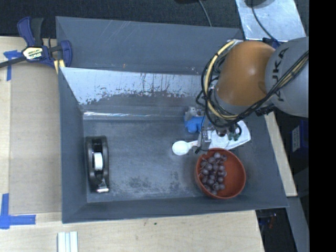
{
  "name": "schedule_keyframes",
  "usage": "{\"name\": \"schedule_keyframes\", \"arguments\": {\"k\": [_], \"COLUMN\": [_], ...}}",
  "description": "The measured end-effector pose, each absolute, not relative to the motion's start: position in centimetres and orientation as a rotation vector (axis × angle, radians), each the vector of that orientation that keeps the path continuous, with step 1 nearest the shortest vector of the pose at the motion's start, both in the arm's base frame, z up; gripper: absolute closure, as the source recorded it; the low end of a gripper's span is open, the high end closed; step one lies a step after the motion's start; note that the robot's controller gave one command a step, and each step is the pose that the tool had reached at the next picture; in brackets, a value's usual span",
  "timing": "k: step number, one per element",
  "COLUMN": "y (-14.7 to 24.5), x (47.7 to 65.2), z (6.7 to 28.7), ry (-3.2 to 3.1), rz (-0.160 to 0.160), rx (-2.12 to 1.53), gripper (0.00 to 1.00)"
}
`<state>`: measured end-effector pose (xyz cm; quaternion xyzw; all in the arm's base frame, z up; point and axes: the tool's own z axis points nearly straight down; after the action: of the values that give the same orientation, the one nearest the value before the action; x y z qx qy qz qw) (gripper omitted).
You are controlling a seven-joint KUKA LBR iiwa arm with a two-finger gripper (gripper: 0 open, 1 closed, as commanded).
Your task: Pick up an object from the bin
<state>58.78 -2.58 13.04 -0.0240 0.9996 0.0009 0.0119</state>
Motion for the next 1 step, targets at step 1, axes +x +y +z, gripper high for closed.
{"name": "schedule_keyframes", "arguments": {"k": [1], "y": [-5.78], "x": [56.74], "z": [10.32], "ry": [3.075], "rz": [0.006], "rx": [-0.389], "gripper": [0.0]}}
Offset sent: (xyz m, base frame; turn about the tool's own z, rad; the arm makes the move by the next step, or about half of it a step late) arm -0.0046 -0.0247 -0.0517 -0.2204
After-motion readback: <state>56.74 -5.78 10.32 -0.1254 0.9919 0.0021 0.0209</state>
